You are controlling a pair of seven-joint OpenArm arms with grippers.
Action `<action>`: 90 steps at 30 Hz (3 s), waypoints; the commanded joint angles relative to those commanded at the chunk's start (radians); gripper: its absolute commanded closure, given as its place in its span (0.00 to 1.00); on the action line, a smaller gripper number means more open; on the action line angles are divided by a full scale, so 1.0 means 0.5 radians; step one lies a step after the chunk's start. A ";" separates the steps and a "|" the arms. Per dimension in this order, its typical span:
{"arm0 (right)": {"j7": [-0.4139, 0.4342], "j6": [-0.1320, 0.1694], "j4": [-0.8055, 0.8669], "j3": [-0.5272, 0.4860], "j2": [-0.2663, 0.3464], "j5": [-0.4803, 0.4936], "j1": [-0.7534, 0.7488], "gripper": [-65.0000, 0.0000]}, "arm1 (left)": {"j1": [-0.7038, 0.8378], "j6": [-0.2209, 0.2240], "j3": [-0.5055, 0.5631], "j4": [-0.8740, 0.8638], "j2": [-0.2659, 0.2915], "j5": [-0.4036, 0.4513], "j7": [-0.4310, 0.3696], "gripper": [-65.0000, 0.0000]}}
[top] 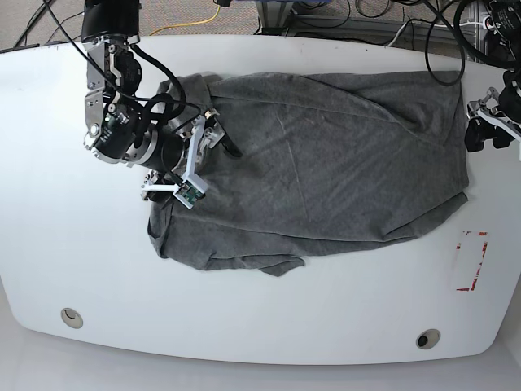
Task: Layout the t-shirt on the table in an organized manner, then fold the t-shirt properly
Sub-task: 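Release the shirt and move the right gripper onto its collar edge, then grasp the shirt edge with the right gripper and adjust its position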
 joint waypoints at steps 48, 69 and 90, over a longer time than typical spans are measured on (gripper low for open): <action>0.494 -0.086 -0.178 0.003 -0.672 -1.629 -0.353 0.15 | -0.157 -0.003 0.387 -0.046 0.172 0.365 -0.003 0.42; 0.697 -0.264 -0.196 0.218 -0.629 -1.752 -0.414 0.15 | -0.193 -0.003 0.390 -0.046 0.184 0.365 -0.003 0.42; 0.687 -0.141 -0.025 0.068 -0.776 -1.758 -0.586 0.15 | -0.193 -0.003 0.390 -0.046 0.184 0.365 -0.003 0.42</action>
